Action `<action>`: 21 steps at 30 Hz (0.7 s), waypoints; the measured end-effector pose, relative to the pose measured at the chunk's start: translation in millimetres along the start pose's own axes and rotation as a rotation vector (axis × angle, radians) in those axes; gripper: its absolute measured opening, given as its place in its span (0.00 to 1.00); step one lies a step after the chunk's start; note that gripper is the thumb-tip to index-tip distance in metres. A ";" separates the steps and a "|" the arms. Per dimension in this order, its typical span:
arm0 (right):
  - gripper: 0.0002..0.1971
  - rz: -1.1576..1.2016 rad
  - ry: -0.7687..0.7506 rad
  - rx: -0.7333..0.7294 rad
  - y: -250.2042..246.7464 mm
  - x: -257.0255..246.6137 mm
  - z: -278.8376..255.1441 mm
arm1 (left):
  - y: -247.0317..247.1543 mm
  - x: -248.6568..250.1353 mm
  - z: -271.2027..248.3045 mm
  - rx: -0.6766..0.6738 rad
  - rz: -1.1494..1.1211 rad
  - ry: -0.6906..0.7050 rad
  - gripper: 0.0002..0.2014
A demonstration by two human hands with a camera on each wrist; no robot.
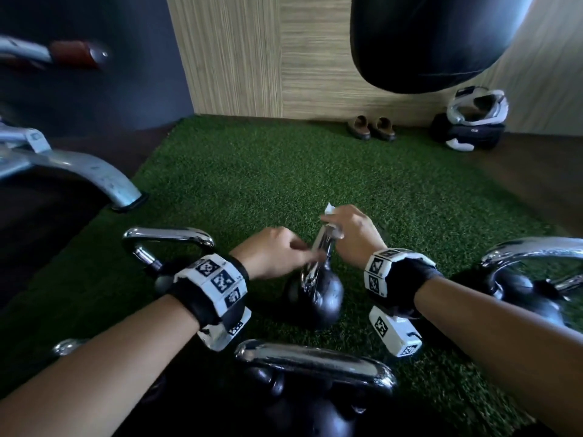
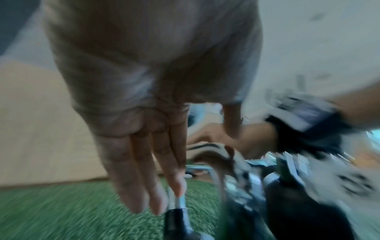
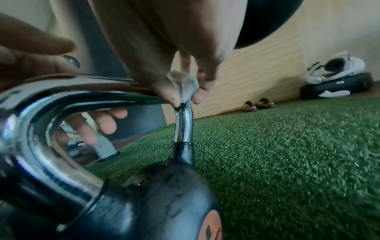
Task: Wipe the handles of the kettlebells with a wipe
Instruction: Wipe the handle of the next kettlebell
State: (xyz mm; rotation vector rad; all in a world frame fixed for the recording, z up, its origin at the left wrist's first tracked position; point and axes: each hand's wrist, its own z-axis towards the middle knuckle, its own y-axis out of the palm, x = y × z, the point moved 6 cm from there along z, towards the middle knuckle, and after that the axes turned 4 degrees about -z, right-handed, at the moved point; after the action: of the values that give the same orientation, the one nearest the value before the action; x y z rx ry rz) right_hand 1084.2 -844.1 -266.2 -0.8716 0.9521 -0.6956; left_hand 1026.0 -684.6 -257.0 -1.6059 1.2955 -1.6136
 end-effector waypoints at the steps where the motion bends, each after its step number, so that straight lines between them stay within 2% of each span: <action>1: 0.23 -0.037 -0.029 -0.045 0.2 -2.5 0.7 | 8.1 5.3 -2.1 -0.033 0.080 -0.007 0.28; 4: 0.21 -0.064 -0.111 -0.074 -4.5 -10.2 0.9 | 15.7 22.1 -10.8 0.032 0.198 0.000 0.21; 8: 0.17 -0.104 -0.118 -0.117 -9.4 -7.7 -4.4 | 9.3 19.8 -10.9 0.033 0.269 -0.056 0.23; 10: 0.20 -0.110 -0.060 -0.142 -13.8 -0.9 -10.2 | 1.4 16.4 -10.5 0.040 0.327 -0.045 0.24; 13: 0.25 -0.117 0.015 -0.152 -24.5 4.5 -26.0 | -12.9 13.3 -4.2 0.050 0.412 0.014 0.31; 16: 0.21 -0.159 0.043 -0.174 -29.9 3.8 -39.6 | -26.8 11.4 7.1 0.059 0.466 0.035 0.41; 18: 0.17 -0.186 0.049 -0.187 -30.7 2.6 -44.2 | -31.4 8.4 13.1 0.049 0.453 0.017 0.43; 21: 0.18 -0.209 0.061 -0.195 -32.4 -0.1 -47.5 | -30.7 7.2 15.3 0.022 0.440 0.011 0.44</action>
State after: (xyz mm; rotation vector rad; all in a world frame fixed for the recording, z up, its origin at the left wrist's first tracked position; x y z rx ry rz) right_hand 1037.4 -874.6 -252.6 -1.1390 1.0035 -0.8204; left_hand 1047.3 -682.3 -229.3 -1.1917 1.5038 -1.3570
